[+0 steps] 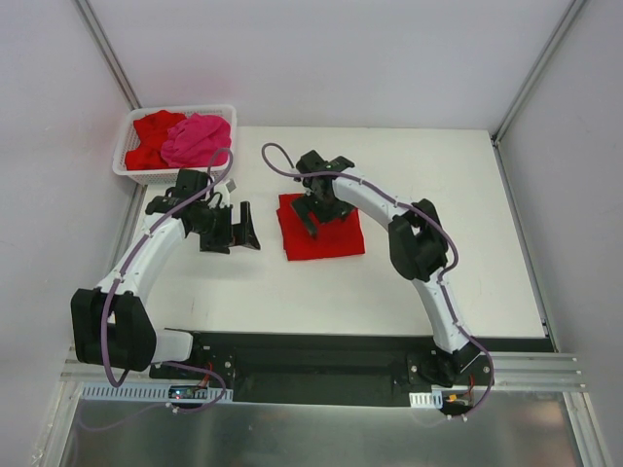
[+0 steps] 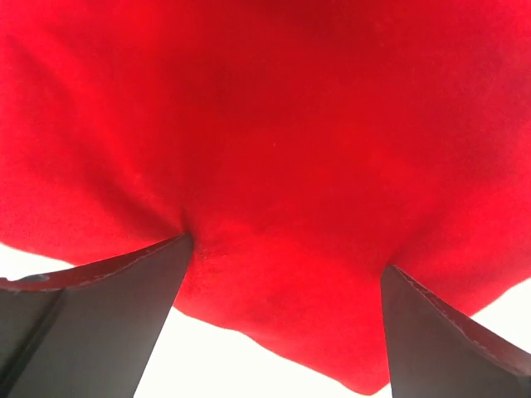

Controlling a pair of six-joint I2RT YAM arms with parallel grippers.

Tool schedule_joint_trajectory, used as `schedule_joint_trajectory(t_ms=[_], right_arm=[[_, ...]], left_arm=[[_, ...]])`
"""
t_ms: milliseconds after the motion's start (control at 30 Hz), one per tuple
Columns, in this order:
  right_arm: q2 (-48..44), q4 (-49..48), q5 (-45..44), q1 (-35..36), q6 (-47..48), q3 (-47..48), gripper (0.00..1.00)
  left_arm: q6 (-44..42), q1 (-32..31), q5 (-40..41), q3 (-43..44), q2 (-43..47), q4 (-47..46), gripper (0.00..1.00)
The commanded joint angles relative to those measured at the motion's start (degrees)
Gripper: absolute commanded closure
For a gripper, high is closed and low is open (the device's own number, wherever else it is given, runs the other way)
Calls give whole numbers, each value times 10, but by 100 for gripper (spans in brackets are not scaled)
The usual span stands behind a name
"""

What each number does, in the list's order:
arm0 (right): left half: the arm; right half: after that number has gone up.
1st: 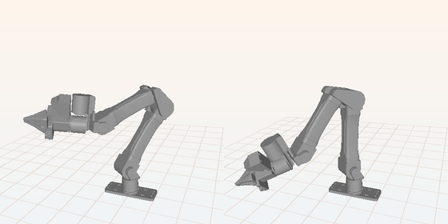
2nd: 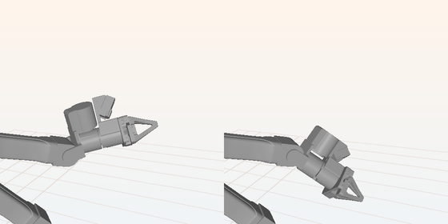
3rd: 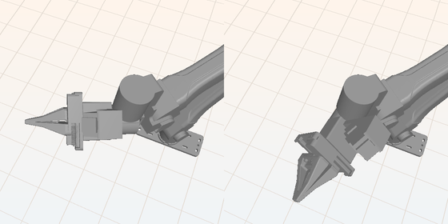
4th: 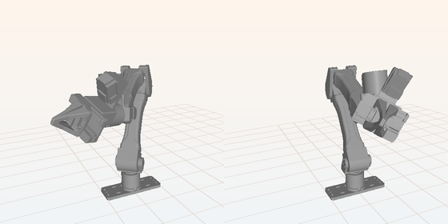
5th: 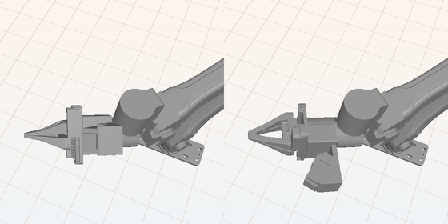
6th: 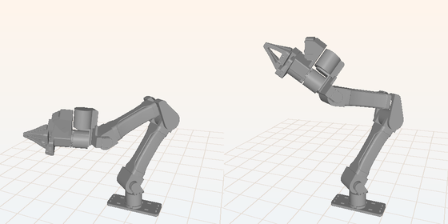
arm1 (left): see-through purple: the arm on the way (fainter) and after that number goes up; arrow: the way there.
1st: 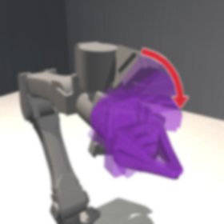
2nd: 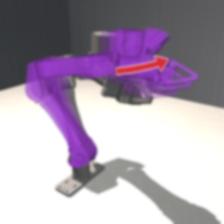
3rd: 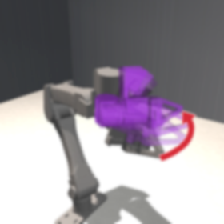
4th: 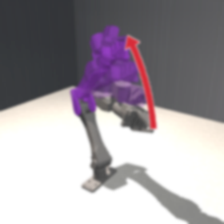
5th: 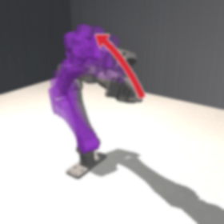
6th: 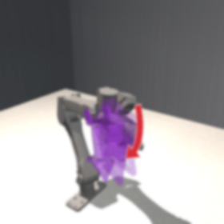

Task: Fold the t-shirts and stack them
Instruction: Put the neatly folded tshirt into the corner of the board with the right arm

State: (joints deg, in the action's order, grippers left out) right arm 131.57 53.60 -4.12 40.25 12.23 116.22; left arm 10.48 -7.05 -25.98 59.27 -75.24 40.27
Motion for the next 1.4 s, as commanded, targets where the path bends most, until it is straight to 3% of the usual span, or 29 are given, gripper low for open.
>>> schedule_joint_trajectory(t_ms=[0, 300, 633, 1133, 1367], right_arm=[[15, 25, -14, 4, 10, 44, 0], [59, 31, 15, 2, -8, 57, 0], [-38, -23, 33, -43, -62, -126, 0], [-211, -46, -24, -90, -78, -382, 0], [-263, -52, -25, -108, -56, -450, 0]], left_arm=[[-5, 0, -34, -6, 15, -10, 1], [-13, -8, -39, -3, 12, -16, 1], [-14, -14, -37, 2, 12, -18, 1], [-9, -31, -42, 8, 25, -29, 1], [-11, -31, -41, 3, 36, -30, 1]])
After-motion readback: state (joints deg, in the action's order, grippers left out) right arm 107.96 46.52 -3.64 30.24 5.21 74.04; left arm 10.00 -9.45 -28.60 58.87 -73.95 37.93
